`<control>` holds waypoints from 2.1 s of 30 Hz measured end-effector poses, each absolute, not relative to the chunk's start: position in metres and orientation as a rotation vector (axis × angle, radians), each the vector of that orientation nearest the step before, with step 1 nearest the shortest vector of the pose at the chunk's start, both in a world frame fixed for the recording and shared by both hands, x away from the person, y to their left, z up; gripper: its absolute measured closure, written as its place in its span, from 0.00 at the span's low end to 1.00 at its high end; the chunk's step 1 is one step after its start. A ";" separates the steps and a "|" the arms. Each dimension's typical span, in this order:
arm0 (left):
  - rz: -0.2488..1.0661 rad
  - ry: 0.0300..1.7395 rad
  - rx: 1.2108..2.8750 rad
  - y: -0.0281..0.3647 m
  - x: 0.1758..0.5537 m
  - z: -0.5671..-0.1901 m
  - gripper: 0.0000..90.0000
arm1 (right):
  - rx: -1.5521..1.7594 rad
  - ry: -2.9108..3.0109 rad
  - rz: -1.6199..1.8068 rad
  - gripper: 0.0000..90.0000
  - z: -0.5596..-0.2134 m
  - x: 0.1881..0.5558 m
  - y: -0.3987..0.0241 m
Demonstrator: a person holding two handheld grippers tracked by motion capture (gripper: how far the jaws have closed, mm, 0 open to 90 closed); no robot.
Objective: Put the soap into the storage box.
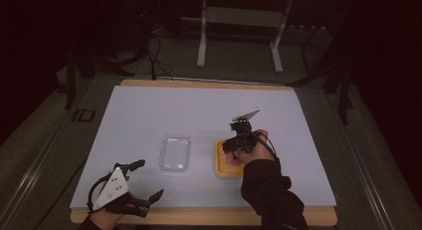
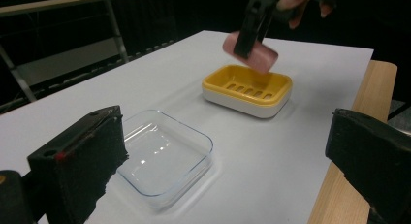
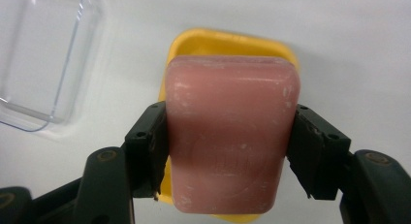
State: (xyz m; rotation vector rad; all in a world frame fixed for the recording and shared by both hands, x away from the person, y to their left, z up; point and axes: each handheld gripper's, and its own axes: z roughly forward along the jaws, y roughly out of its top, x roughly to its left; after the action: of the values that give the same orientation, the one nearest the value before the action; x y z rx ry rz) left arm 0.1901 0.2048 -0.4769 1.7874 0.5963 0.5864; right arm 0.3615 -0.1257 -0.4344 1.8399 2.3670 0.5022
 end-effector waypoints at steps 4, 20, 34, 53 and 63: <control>0.585 0.594 1.790 0.205 0.190 -0.477 0.01 | 1.869 2.372 0.482 0.42 -0.452 0.364 -0.120; 0.583 0.592 1.784 0.205 0.189 -0.477 0.01 | 1.934 2.309 0.430 0.41 -0.482 0.373 -0.113; 0.583 0.591 1.786 0.205 0.189 -0.477 0.01 | 1.877 2.308 0.430 0.38 -0.470 0.376 -0.107; 0.583 0.605 1.788 0.206 0.191 -0.478 0.01 | 1.477 2.532 0.552 0.13 -0.432 0.369 -0.120; 0.586 0.608 1.791 0.207 0.191 -0.478 0.01 | 1.194 2.655 0.678 0.12 -0.422 0.364 -0.147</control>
State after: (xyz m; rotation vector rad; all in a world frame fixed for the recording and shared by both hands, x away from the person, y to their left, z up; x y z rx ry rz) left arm 0.1909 0.2069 -0.4782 1.7912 0.6076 0.5865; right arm 0.3641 -0.1466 -0.4218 1.1936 2.6551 0.6776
